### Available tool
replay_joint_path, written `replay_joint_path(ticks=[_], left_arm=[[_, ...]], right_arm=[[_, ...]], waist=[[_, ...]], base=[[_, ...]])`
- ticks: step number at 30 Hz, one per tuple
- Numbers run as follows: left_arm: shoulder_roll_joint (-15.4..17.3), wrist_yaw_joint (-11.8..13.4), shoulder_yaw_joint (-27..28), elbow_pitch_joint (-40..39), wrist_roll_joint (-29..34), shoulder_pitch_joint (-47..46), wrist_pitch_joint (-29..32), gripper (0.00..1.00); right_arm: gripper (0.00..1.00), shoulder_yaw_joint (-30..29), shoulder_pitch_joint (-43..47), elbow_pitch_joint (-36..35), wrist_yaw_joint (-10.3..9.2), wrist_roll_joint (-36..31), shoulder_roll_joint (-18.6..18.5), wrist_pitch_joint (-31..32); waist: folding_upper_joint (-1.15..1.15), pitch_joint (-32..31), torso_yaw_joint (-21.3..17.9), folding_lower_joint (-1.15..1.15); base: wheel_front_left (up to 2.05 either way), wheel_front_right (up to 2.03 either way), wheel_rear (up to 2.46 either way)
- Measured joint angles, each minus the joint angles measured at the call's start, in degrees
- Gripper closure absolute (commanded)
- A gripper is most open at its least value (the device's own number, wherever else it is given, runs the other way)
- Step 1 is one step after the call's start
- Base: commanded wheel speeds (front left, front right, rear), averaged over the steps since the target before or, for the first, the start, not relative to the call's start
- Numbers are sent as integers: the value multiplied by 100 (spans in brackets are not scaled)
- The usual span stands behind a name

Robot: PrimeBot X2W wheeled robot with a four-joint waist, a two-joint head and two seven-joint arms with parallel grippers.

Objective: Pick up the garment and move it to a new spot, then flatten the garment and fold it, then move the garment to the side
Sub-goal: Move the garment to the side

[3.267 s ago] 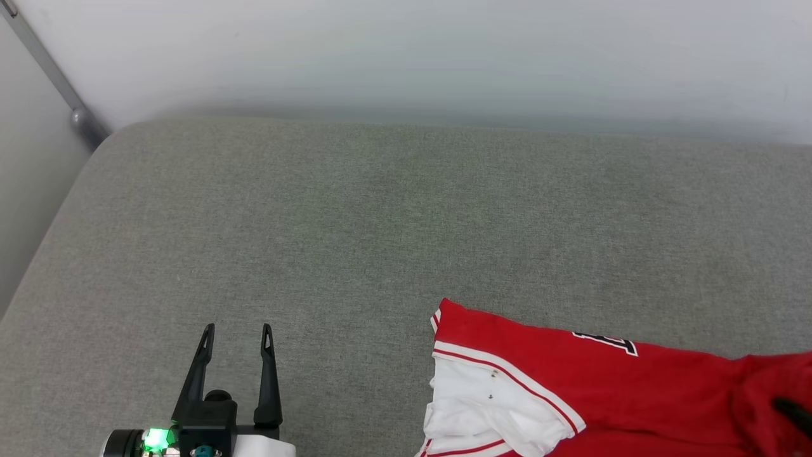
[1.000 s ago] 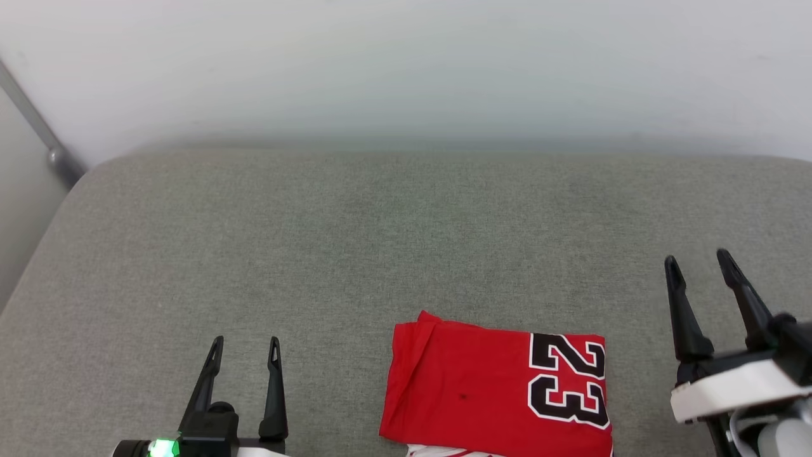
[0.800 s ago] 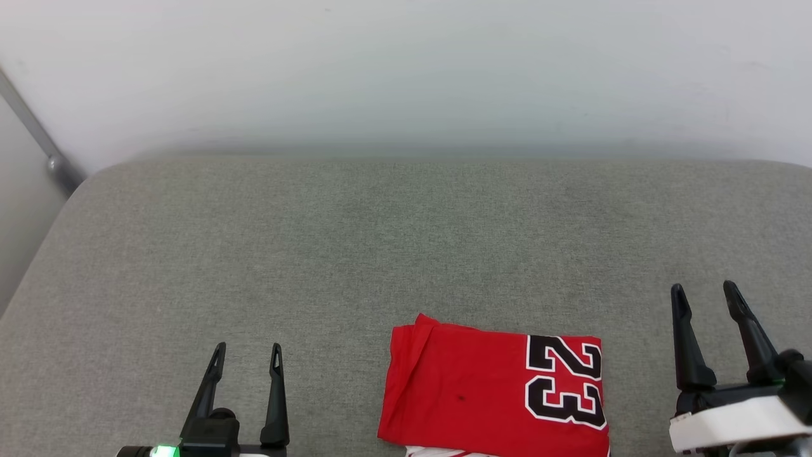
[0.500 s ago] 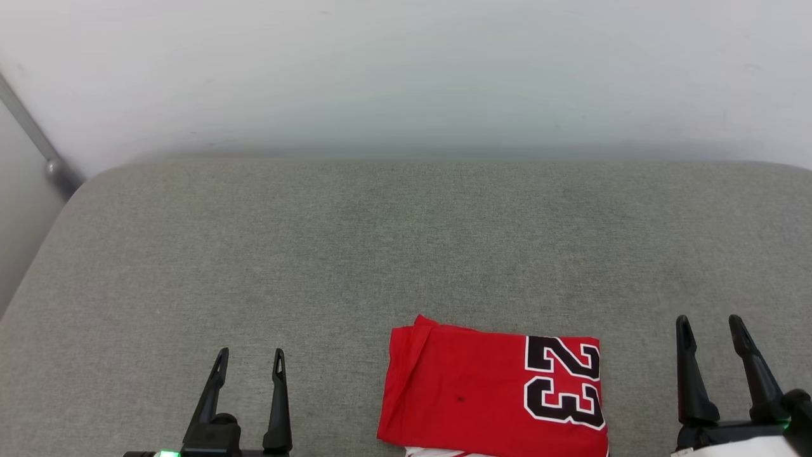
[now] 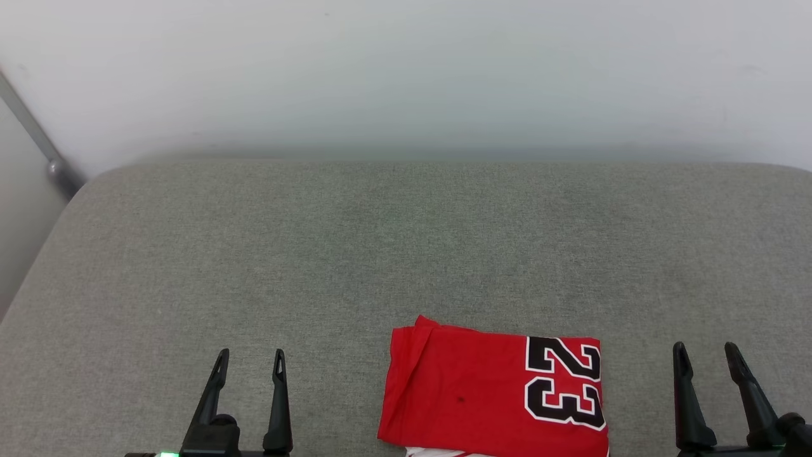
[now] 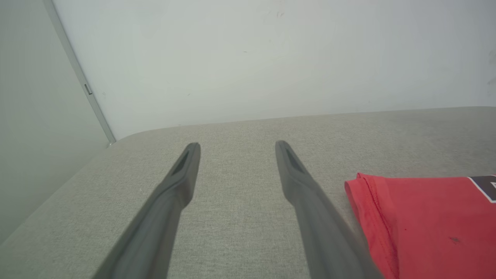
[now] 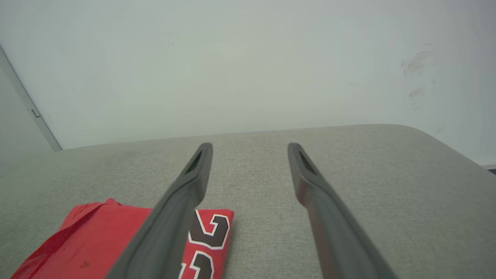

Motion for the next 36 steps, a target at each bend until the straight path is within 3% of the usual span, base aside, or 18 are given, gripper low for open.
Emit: replay_joint_path(ticks=[7,13,17,26,32,36], left_arm=[[-16,-10,41,3,0,1,0,0],[-31,-49,47,4,8,-19,0,0],[-42,-49,63,-2,9,-55,-1,0],[-69,-59,121,-11,11,-229,0,0],[-90,-101,116,-63,15,-395,-1,0],[-103,-110,93,-110,16,-516,0,0]], right_arm=[[0,-21,-439,-157,0,-55,-73,0],[0,140,-1396,-512,0,16,-811,361],[0,591,-1880,-659,0,363,-1467,1568],[0,1543,-2337,-723,0,2507,-2992,5285],[0,1695,-2325,-655,0,3613,-3454,6831],[0,1659,-2236,-466,0,4055,-3378,7290]], waist=[[0,36,-1,0],[0,142,-15,0],[0,234,-12,0],[0,457,0,0],[0,672,38,0],[0,879,84,0]], base=[[0,0,0],[0,0,0],[0,0,0],[0,0,0],[0,0,0],[0,0,0]])
